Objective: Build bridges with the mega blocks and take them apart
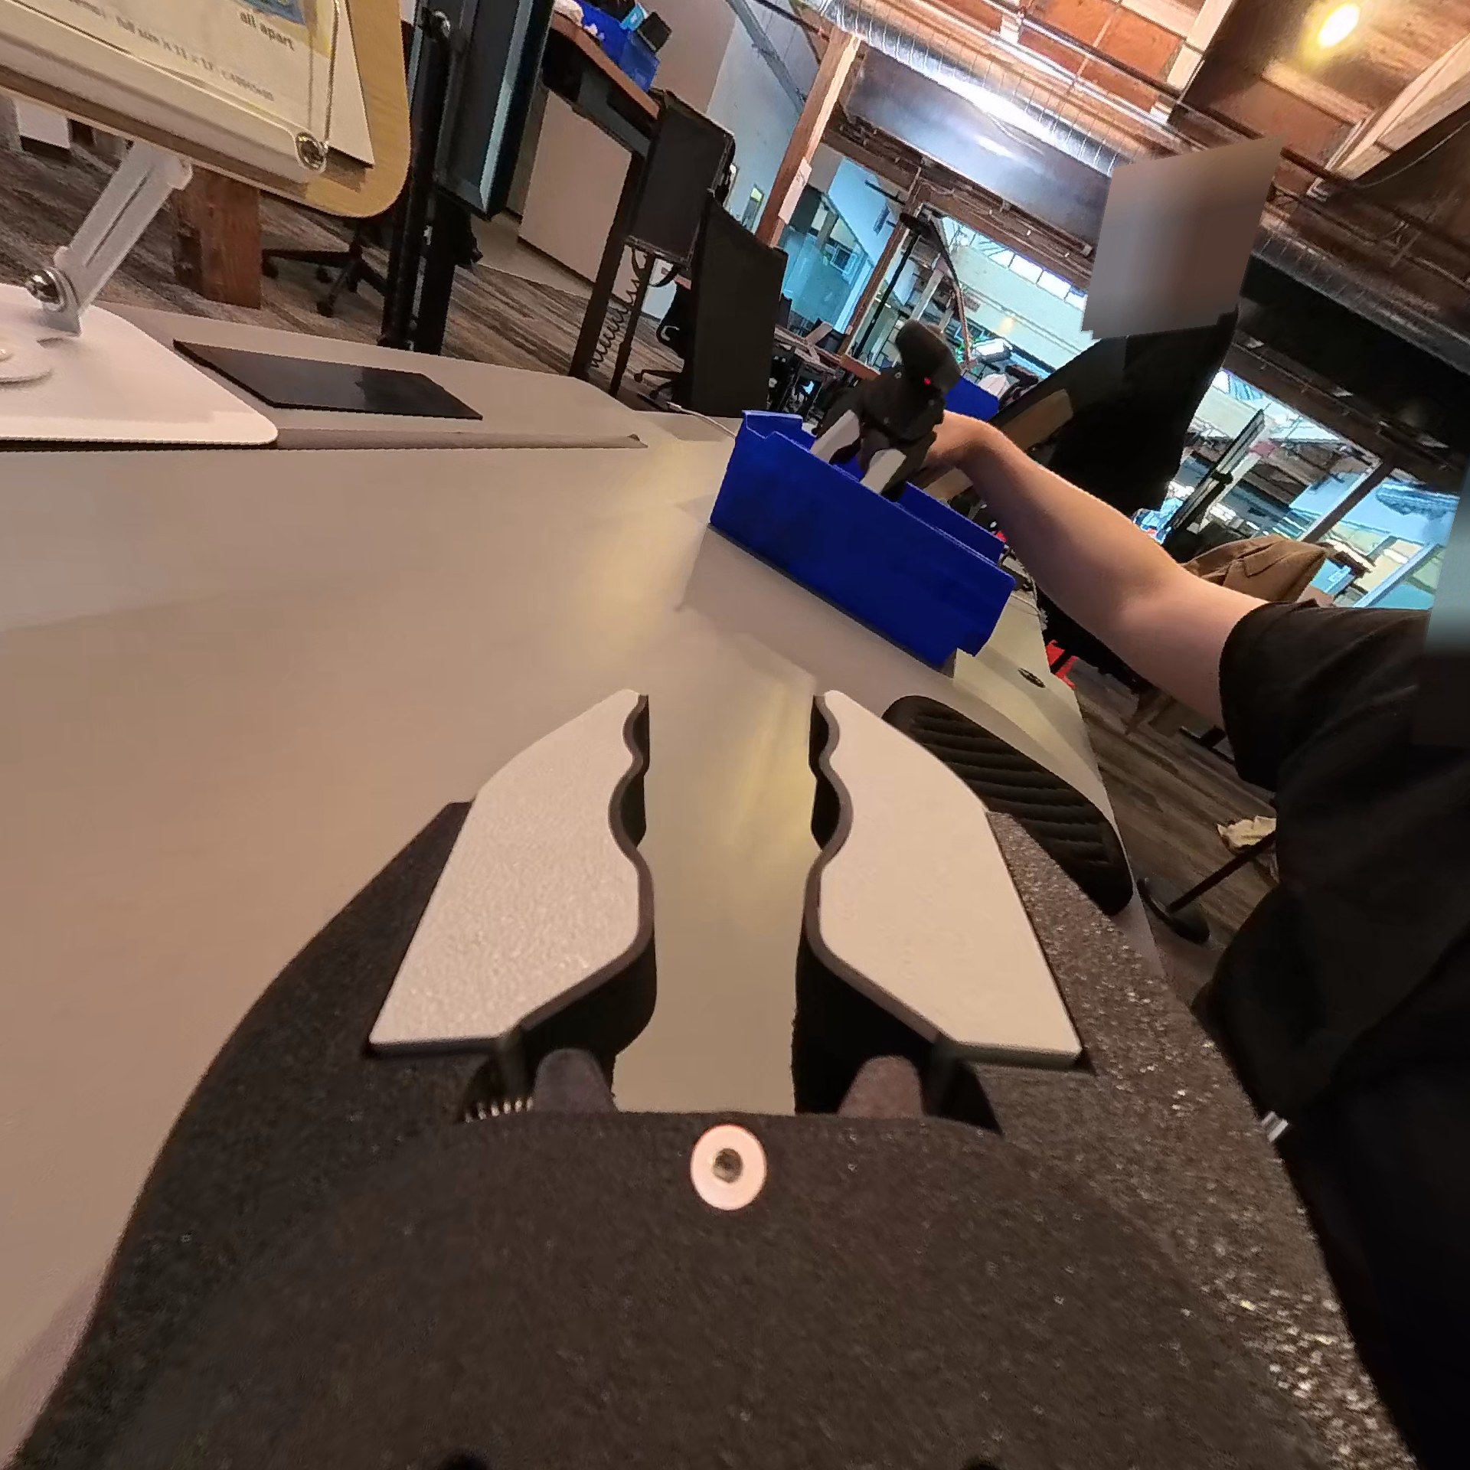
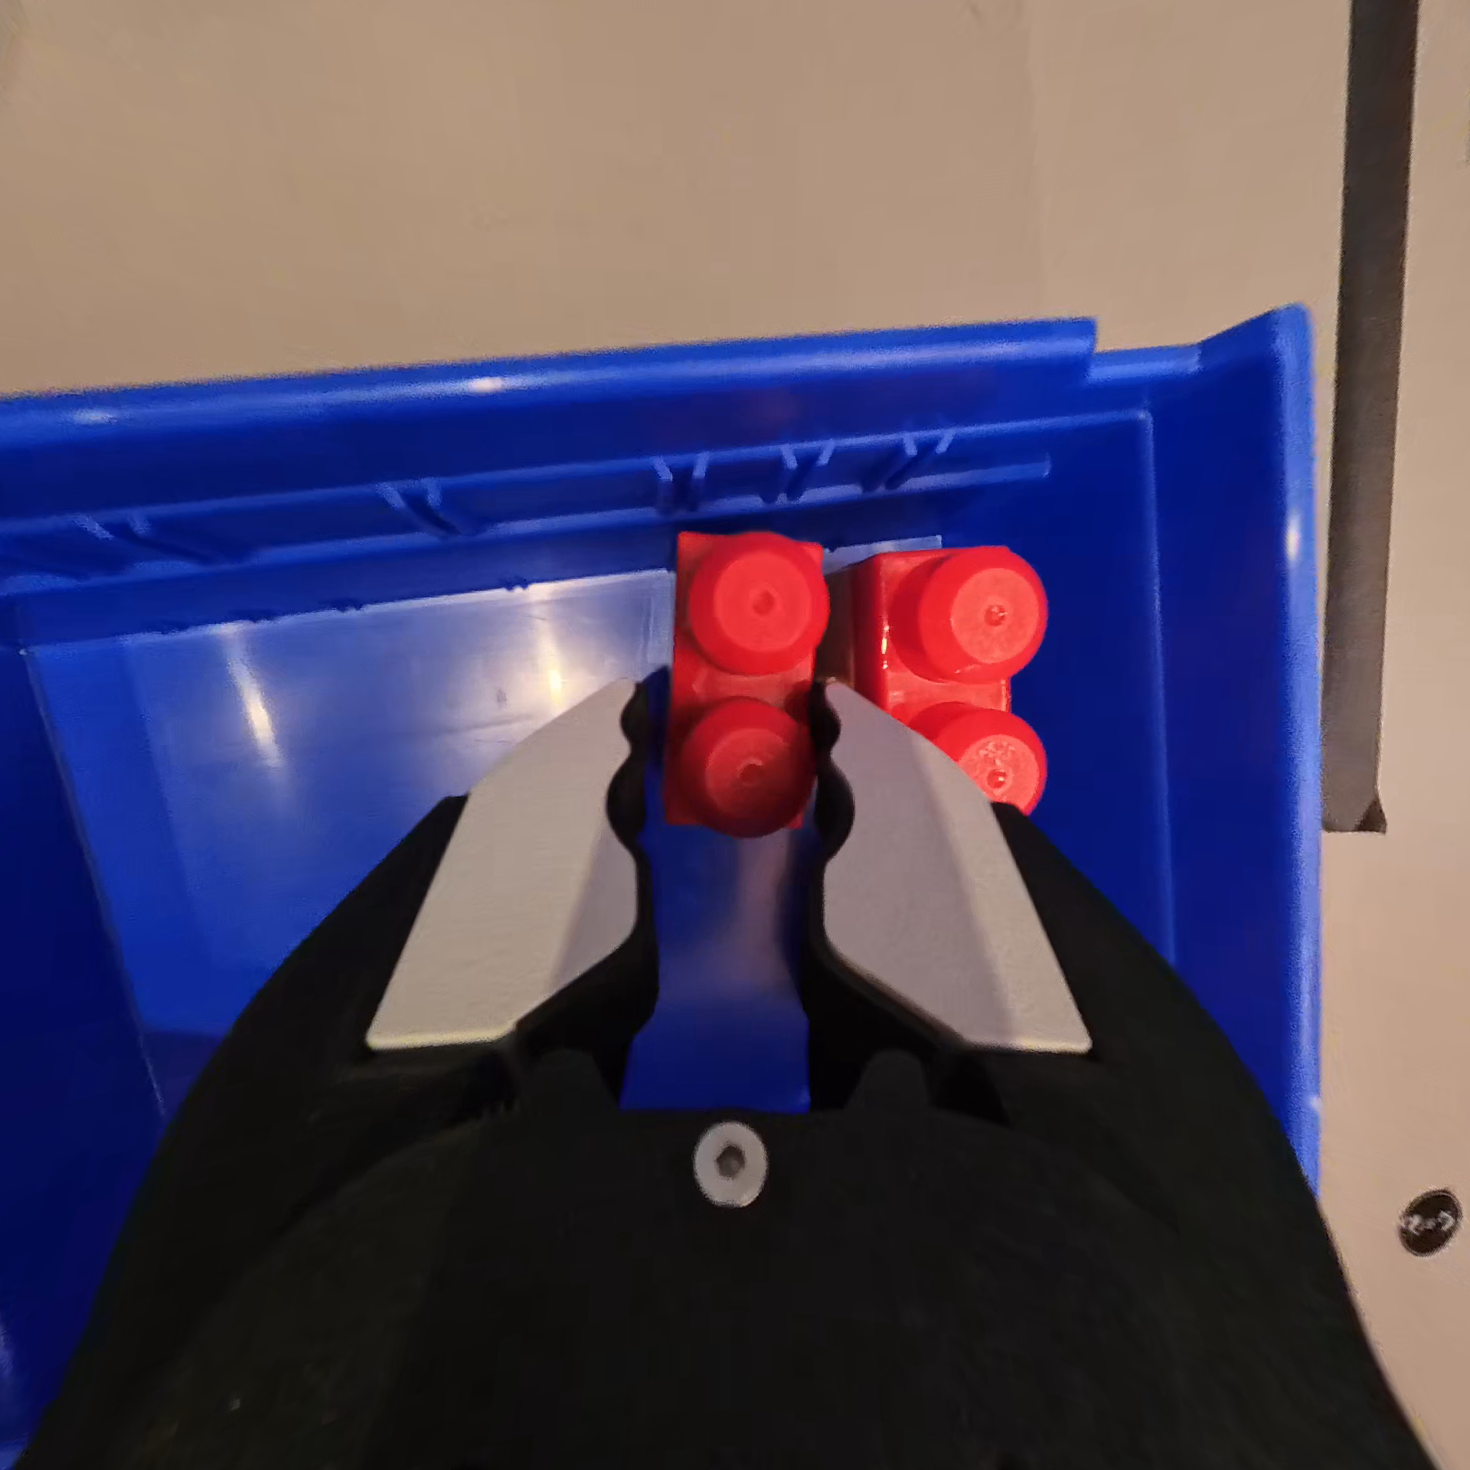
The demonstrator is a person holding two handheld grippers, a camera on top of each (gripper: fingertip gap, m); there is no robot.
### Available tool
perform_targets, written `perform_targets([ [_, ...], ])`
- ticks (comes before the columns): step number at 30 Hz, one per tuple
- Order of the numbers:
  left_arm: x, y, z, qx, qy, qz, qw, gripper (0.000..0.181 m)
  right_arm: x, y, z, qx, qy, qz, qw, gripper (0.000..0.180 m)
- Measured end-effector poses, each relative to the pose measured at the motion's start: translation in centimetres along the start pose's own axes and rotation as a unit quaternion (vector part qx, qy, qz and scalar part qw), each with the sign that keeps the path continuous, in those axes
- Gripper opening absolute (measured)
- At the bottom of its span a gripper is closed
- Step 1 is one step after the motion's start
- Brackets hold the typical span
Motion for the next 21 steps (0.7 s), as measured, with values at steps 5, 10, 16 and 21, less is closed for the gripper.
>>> perform_targets([
  [5,0.1,-0.2,0.1,-0.01,0.003,0.008,1.0,0.038,0.9,-0.7,2.2,-0.019,0.016,0.001,1.0,0.048],
  [10,-0.1,-0.8,0.4,-0.025,0.007,0.002,1.0,0.038,2.7,-3.6,7.9,-0.098,0.084,0.016,0.992,0.048],
  [16,0.0,-1.6,0.9,-0.031,-0.024,-0.02,0.999,0.039,7.5,-14.0,14.6,-0.352,0.094,-0.014,0.931,0.062],
  [21,0.1,-2.1,1.6,-0.012,-0.098,-0.058,0.993,0.039,13.2,-23.8,13.8,-0.503,0.039,-0.003,0.863,0.069],
])
Point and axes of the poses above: each gripper's, where its closed fingertips meet, z back along the fingers, y out of its underside, x = y × z across the jaws, the point moved 7 cm from there along z, back along the fingers, and after that the axes turned 15 degrees about -z, right-handed, at the moved point
